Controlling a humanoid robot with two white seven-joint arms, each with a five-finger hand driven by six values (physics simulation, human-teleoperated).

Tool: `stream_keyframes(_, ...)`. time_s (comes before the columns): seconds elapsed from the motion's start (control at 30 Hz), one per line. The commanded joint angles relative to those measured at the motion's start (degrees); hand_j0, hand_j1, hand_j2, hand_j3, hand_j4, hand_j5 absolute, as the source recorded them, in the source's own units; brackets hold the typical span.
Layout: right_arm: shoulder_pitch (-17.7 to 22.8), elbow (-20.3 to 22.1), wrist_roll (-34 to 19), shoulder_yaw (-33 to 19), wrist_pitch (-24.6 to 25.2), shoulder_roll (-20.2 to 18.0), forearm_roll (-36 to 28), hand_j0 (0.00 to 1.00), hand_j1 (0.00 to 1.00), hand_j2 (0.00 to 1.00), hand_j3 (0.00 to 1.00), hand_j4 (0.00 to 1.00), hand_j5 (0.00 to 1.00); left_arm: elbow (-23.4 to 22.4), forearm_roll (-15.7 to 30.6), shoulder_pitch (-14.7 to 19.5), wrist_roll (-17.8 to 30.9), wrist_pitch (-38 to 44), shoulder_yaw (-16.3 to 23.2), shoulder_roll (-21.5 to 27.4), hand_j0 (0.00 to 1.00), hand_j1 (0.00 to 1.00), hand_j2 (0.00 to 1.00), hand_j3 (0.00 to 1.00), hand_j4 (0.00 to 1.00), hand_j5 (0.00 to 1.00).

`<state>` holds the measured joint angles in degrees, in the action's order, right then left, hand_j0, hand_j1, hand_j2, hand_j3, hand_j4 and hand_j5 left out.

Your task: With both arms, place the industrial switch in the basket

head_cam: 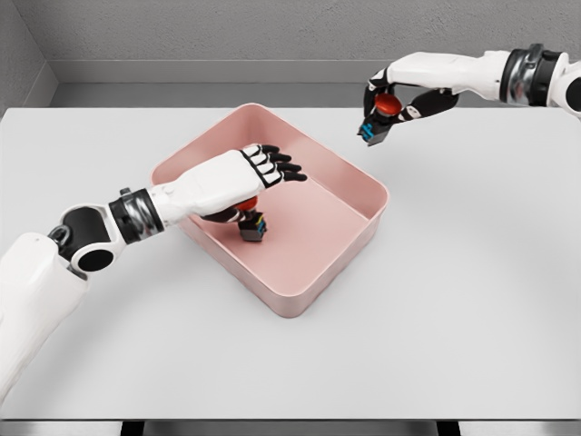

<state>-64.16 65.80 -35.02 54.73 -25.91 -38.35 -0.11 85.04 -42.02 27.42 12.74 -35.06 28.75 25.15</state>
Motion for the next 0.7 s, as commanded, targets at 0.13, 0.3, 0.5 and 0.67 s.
stream_keyframes(0.13, 0.0, 2.14, 0.02, -0.06, 0.42, -0.06, -1.91, 0.48, 0.48, 0.48, 0.48, 0.48, 0.48, 0.04, 0.44, 0.0, 0.09, 0.06, -0.18, 0.08, 1.0, 1.0, 1.0, 1.0, 1.0, 1.0)
stream_keyframes(0.3, 0.09, 3.81, 0.02, 0.03, 0.42, -0.32, -2.26, 0.48, 0.48, 0.48, 0.48, 0.48, 0.48, 0.04, 0.36, 0.0, -0.17, 0.06, -0.27, 0.17, 1.0, 1.0, 1.0, 1.0, 1.0, 1.0)
stream_keyframes(0.5, 0.09, 5.3, 0.02, 0.29, 0.42, -0.5, -3.32, 0.48, 0.48, 0.48, 0.48, 0.48, 0.48, 0.04, 0.44, -0.18, -0.17, 0.06, -0.18, 0.34, 1.0, 1.0, 1.0, 1.0, 1.0, 1.0)
stream_keyframes(0.67, 0.09, 6.53, 0.02, 0.29, 0.42, -0.76, -4.2, 0.48, 0.48, 0.48, 0.48, 0.48, 0.48, 0.04, 0.62, -0.18, -0.17, 0.06, -0.01, 0.34, 1.0, 1.0, 1.0, 1.0, 1.0, 1.0)
